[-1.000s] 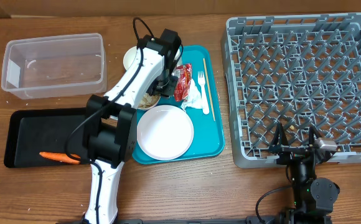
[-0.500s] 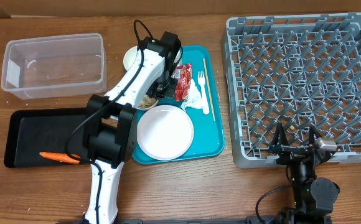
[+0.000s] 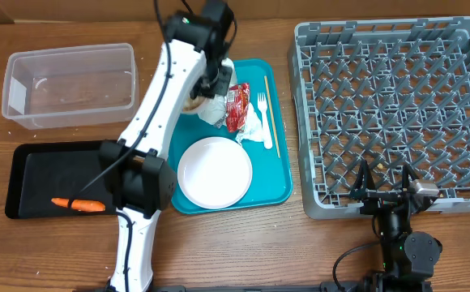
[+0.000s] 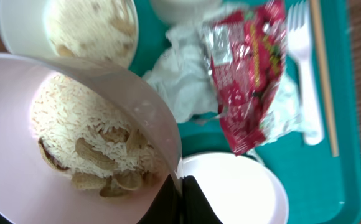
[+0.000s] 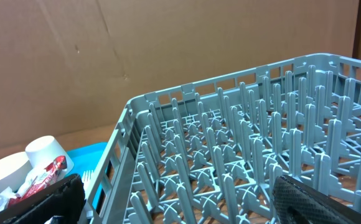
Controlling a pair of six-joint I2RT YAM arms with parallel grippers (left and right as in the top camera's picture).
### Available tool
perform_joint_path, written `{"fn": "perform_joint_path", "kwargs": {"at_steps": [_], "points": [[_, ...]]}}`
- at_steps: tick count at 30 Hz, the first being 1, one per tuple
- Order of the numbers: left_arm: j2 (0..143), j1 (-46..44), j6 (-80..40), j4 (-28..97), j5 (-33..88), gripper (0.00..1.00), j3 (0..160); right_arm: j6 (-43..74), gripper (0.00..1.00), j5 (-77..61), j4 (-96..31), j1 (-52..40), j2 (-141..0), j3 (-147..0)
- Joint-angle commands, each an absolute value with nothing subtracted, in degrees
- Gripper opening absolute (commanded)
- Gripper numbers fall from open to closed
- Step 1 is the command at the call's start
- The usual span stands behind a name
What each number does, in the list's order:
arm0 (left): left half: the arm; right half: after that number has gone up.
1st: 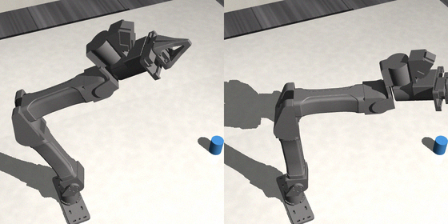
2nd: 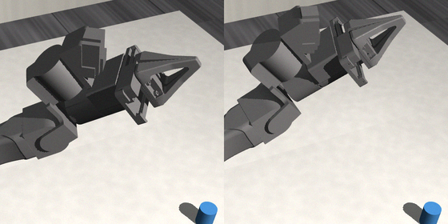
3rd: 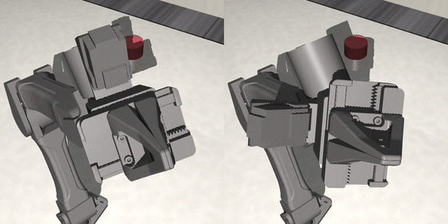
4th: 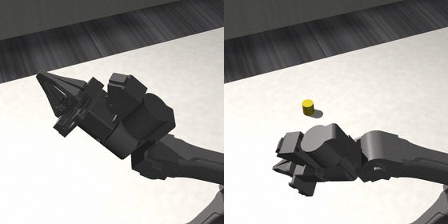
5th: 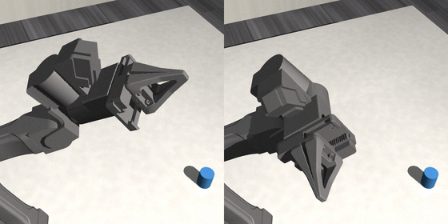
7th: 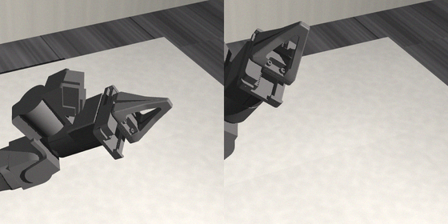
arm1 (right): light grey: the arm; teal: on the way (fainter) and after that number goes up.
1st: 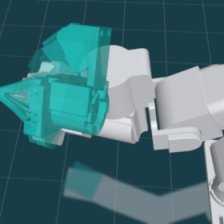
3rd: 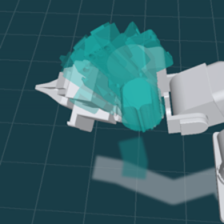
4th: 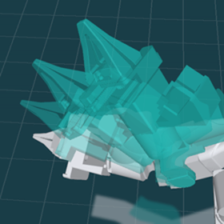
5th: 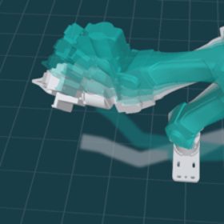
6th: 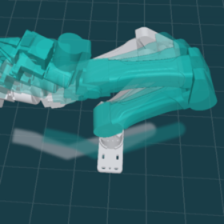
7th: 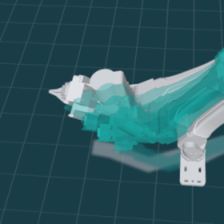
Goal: Sort waste into correct bins and load items into the dishwasher rack
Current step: 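Lift the rice bowl and carry it left over the bins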
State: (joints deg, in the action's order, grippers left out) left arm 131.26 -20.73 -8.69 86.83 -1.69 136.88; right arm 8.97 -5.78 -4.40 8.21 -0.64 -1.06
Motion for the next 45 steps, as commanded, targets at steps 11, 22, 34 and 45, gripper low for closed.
{"fn": "perform_joint_path", "kwargs": {"at_steps": [11,22,34,45], "points": [[131.15,9.1,-11.81,85.67,25.61,0.04,153.01,9.19,1.0,-6.09,-4.16,8.38,-0.27,-0.45],[131.2,27.66,-11.81,79.44,50.94,0.04,150.93,9.19,1.0,-6.09,-4.16,8.38,-0.27,-0.47],[134.74,30.37,-13.43,77.08,58.59,0.04,150.82,9.19,1.0,-6.09,-4.16,8.38,-0.27,-0.45],[135.33,30.37,-16.82,77.82,51.81,0.04,150.82,9.19,1.0,-6.09,-4.16,8.38,-0.27,-0.45]]}}
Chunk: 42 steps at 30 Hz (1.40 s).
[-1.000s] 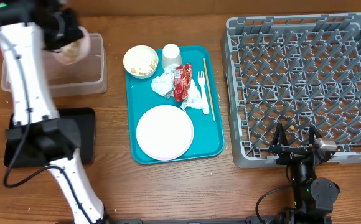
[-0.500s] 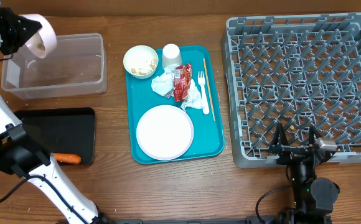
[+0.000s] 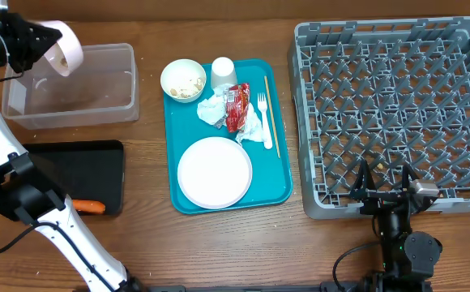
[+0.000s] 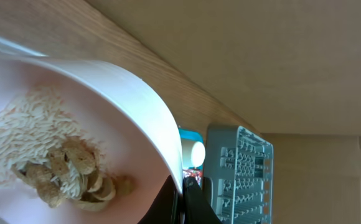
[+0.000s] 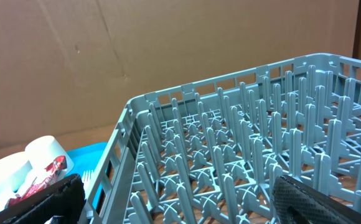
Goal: Sort waste into correct bins and load items into the dishwasher rack
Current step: 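Lift the rice bowl and carry it left over the bins, then tip the bowl over the black tray to dump the rice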
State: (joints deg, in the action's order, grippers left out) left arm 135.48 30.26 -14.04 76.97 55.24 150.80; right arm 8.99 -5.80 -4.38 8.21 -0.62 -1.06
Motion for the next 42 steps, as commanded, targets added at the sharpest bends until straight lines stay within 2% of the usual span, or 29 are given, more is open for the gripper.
{"fn": "perform_joint_path", "kwargs": {"at_steps": [1,7,23,36,42], "points": [[135.31,30.35,-16.8,78.35,50.39,0.04,150.82,9.19,1.0,-6.09,-4.16,8.38,-0.27,-0.47],[134.87,30.3,-16.78,79.94,48.6,0.04,150.98,9.19,1.0,-6.09,-4.16,8.38,-0.27,-0.47],[124.64,29.93,-20.82,96.82,24.6,0.04,151.02,9.19,1.0,-6.09,-4.16,8.38,-0.27,-0.47],[118.54,27.55,-22.74,96.82,24.05,0.04,149.29,9.19,1.0,-6.09,-4.16,8.38,-0.27,-0.47],[110.72,27.73,-22.76,96.82,22.44,0.04,133.4,9.19,1.0,-6.09,-4.16,8.38,-0.27,-0.45]]}}
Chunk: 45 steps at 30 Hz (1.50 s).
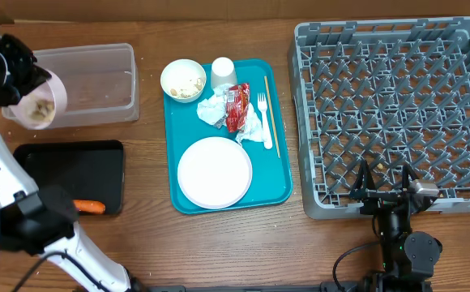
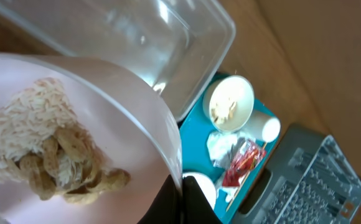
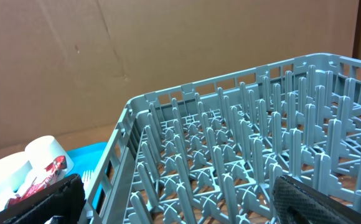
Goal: Sort waste into correct bins and load items into the dishwasher rack
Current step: 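Tip the bowl over the black tray to dump the rice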
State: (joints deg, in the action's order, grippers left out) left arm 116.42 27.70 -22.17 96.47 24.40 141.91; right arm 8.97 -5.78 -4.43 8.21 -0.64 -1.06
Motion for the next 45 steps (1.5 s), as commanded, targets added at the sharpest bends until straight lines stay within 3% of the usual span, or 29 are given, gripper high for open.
{"fn": "perform_joint_path", "kwargs": {"at_steps": [1,9,12,14,22,31,35,45], "points": [[109.19,27.79,-22.81,96.82,21.61,0.04,129.86,9.19,1.0,-6.09,-4.16,8.38,-0.27,-0.45],[104.71,32.32,-23.0,96.82,13.34,0.04,116.18,9.19,1.0,-6.09,-4.16,8.38,-0.27,-0.47],[104.66,35.35,-18.35,95.83,18.22,0.04,112.4,9.19,1.0,-6.09,-4.16,8.38,-0.27,-0.47],[104.66,37.52,-10.28,92.88,28.14,0.04,109.58,9.19,1.0,-6.09,-4.16,8.38,-0.27,-0.45],[104.68,39.4,0.62,90.59,44.1,0.04,102.3,9.19,1.0,-6.09,-4.16,8.38,-0.27,-0.47],[104.68,48.16,11.03,92.47,56.75,0.04,92.23,9.19,1.0,-6.09,-4.16,8.38,-0.27,-0.45],[104.68,52.64,16.16,89.82,56.97,0.04,85.3,9.19,1.0,-6.09,-4.16,8.38,-0.27,-0.47],[104.71,54.46,19.68,80.79,69.1,0.04,79.22,9.19,1.0,-6.09,-4.16,8.38,-0.27,-0.47]]}}
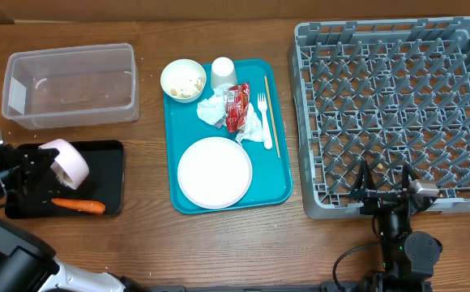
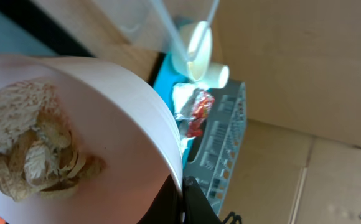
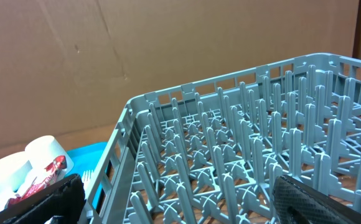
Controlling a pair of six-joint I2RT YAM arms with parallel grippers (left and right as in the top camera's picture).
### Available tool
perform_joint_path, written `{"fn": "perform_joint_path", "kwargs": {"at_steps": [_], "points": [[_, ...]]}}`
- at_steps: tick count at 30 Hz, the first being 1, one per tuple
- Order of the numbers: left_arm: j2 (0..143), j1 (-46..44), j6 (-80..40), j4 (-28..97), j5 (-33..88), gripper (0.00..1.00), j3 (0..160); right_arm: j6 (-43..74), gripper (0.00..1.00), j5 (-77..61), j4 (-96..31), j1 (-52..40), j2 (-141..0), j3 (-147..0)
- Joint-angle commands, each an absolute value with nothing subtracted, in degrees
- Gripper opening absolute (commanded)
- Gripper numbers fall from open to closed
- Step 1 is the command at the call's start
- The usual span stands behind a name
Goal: Sort waste into correct bins and load items into the dishwasher rack
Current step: 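Tip the bowl over the black tray to dump the rice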
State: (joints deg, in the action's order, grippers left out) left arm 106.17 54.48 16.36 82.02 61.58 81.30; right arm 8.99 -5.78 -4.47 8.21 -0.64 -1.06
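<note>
My left gripper is shut on the rim of a pink bowl, which is tipped on its side over the black tray at the left. In the left wrist view the bowl still holds rice and brown food pieces, and my fingertips pinch its rim. A carrot lies in the black tray. My right gripper stands open at the front edge of the grey dishwasher rack, holding nothing.
A clear plastic bin stands behind the black tray. The teal tray carries a white plate, a small bowl with scraps, a white cup, crumpled napkins, a red wrapper, a plastic fork and a chopstick.
My left gripper has moved with the pink bowl from beside the clear bin's left end down over the black tray. The bowl is now tipped on its side. The right arm has not moved.
My left gripper first held the pink bowl of rice over the teal tray's far end. Then it held it over the left end of the clear bin, then just in front of that end, and now over the black tray. The right gripper stayed open by the rack.
</note>
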Motion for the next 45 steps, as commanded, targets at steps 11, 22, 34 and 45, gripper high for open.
{"fn": "perform_joint_path", "kwargs": {"at_steps": [11,22,34,45], "points": [[105.01,54.5,17.47,77.36,68.01,0.04,76.16,9.19,1.0,-6.09,-4.16,8.38,-0.27,-0.45],[107.72,54.5,10.52,74.32,73.91,0.04,75.94,9.19,1.0,-6.09,-4.16,8.38,-0.27,-0.47],[113.3,54.61,11.97,77.52,77.91,0.04,75.85,9.19,1.0,-6.09,-4.16,8.38,-0.27,-0.47],[116.49,54.81,12.47,79.2,80.62,0.04,75.85,9.19,1.0,-6.09,-4.16,8.38,-0.27,-0.47]]}}
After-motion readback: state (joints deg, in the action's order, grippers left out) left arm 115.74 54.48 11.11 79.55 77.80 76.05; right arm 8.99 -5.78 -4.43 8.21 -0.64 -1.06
